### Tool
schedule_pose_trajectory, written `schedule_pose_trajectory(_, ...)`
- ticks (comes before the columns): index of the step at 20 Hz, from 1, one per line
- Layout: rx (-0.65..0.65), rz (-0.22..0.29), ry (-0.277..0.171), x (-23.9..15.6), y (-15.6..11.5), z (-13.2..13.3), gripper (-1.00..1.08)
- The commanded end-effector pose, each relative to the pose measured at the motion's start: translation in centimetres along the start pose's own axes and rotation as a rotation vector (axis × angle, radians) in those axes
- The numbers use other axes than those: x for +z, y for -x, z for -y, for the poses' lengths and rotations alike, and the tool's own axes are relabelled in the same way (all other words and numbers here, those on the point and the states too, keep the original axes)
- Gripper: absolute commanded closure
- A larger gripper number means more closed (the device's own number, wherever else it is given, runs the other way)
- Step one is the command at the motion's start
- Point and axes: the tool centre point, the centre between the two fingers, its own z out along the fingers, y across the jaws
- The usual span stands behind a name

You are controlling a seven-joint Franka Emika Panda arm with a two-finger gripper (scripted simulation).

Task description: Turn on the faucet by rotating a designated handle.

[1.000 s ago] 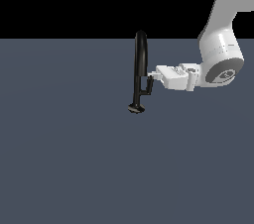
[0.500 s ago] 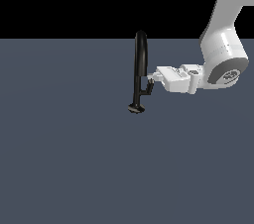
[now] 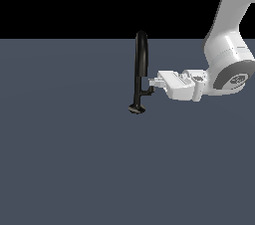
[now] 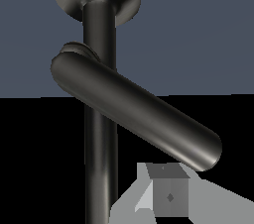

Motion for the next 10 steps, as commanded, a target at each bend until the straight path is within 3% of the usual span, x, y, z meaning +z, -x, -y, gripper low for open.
schedule_pose_trajectory(1,0.0,0.0,0.0,0.0,0.0,0.0,1.08)
schedule_pose_trajectory(10,0.019,0.003,0.002,0.0,-6.2,-2.8,1.08)
